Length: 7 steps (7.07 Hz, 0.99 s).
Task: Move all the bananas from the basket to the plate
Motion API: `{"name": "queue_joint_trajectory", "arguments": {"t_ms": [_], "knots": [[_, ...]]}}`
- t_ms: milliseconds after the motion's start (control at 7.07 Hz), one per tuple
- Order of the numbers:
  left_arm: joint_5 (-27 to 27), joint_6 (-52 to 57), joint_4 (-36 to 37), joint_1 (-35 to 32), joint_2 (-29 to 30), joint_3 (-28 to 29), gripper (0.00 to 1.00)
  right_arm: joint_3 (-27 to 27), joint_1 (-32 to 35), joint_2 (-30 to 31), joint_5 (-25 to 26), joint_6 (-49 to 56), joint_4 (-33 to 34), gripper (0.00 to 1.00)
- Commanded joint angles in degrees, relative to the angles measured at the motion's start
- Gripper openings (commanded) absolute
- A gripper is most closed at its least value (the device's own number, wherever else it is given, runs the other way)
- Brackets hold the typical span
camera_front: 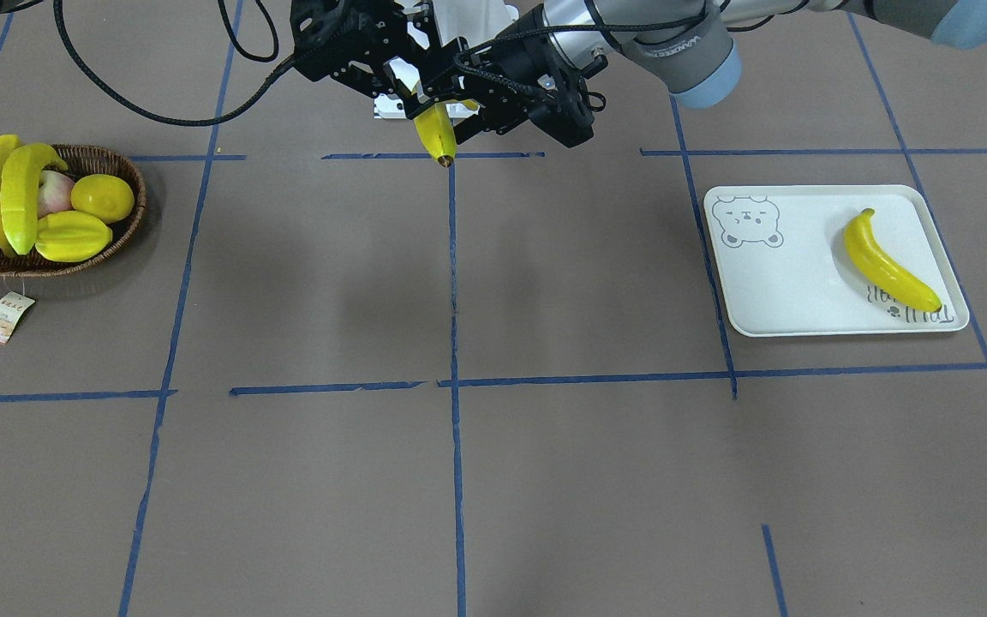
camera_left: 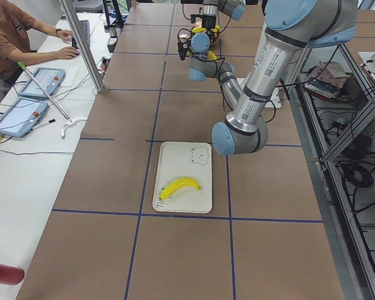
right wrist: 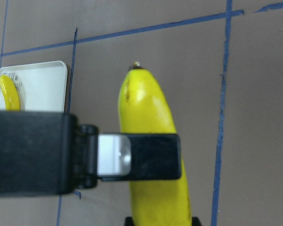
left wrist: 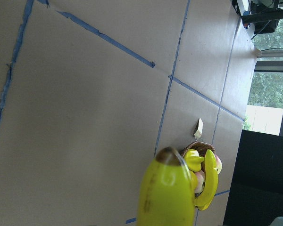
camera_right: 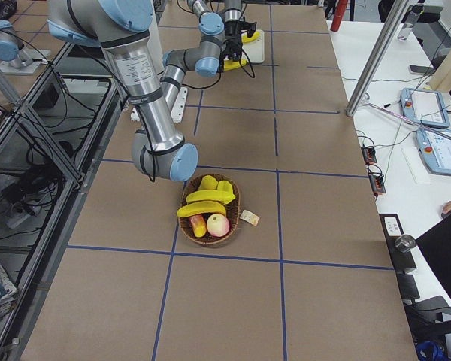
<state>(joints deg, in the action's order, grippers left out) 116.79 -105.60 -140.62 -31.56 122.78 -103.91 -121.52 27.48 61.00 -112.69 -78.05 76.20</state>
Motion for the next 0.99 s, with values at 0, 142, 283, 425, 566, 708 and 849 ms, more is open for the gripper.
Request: {"name": "queue_joint_trajectory", "arguments": {"t_ms": [0,142,283,425,566,708,849], "knots": [[0.1,0.3,0.0,0.4,-0.5,-0.4,0.01,-0.1,-0.1,0.0,0.0,0.1,0.0,0.03],[0.1,0.4,-0.5,0.4,-0.6,-0.3,0.0,-0.3,-0.1,0.0,-0.1,0.0,-0.1,0.28],[0.1,0.4,-0.5,0.4,-0.7,-0.3,0.0,-0.5,0.0,-0.1,-0.1,0.0,-0.1,0.99],[0.1,0.5,-0.6,0.4,-0.7,-0.4,0.0,-0.9,0.0,-0.1,0.0,-1.4,-0.1,1.0],[0.1,0.6,-0.6,0.4,-0.7,-0.5,0.0,-1.5,0.0,-0.1,-0.1,-2.9,-0.1,1.0],[0.1,0.7,-0.5,0.4,-0.8,-0.4,0.0,-2.1,0.1,0.0,-0.1,-2.9,0.0,1.0],[0.0,0.7,0.1,-0.2,-0.8,-0.2,0.0,-2.4,0.3,0.1,-0.1,-2.9,0.0,1.0]]}}
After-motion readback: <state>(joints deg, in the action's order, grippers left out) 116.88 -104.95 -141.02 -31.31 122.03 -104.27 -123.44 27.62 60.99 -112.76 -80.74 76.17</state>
